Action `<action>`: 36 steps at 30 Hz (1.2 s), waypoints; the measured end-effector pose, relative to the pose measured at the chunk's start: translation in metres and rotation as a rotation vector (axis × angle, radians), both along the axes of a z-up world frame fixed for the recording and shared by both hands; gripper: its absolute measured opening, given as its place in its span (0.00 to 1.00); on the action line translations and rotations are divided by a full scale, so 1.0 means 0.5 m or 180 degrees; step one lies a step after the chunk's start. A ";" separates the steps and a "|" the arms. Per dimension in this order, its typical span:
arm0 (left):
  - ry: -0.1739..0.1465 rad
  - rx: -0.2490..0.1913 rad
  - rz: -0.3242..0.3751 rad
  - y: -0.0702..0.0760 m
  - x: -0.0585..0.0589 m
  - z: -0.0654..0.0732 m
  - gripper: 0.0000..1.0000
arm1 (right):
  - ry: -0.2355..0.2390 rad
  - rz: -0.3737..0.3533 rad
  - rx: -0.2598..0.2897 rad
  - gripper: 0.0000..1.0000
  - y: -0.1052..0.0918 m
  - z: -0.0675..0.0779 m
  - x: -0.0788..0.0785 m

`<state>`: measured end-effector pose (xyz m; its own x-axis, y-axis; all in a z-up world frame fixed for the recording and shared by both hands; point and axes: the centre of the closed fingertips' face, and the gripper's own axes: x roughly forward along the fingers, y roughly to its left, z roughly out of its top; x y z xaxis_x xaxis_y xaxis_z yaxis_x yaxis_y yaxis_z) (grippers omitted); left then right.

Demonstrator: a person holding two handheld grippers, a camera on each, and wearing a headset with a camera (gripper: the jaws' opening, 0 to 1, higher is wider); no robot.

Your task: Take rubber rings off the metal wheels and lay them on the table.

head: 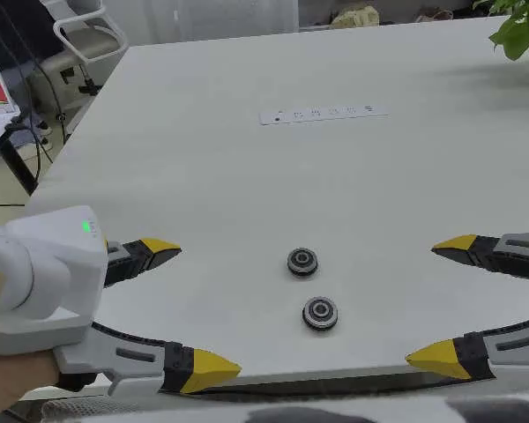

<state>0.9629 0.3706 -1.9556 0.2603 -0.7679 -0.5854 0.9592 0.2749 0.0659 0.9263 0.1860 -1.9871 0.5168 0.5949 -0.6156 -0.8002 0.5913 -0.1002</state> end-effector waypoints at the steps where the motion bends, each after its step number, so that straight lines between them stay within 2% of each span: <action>1: 0.0001 0.0005 0.0001 0.000 0.000 -0.001 0.86 | 0.0000 0.0001 0.0004 0.77 0.000 0.000 0.000; 15: 0.0010 0.0023 0.0031 0.002 -0.006 -0.003 0.86 | 0.0012 0.0012 0.0001 0.77 -0.003 -0.003 -0.004; 24: 0.0031 -0.0004 0.0014 -0.005 -0.017 -0.006 0.86 | 0.0024 0.0010 -0.0003 0.77 -0.005 -0.007 -0.019; 36: 0.0032 0.0082 -0.0068 -0.009 -0.034 -0.019 0.85 | 0.0018 -0.0036 0.0007 0.75 -0.011 -0.003 -0.032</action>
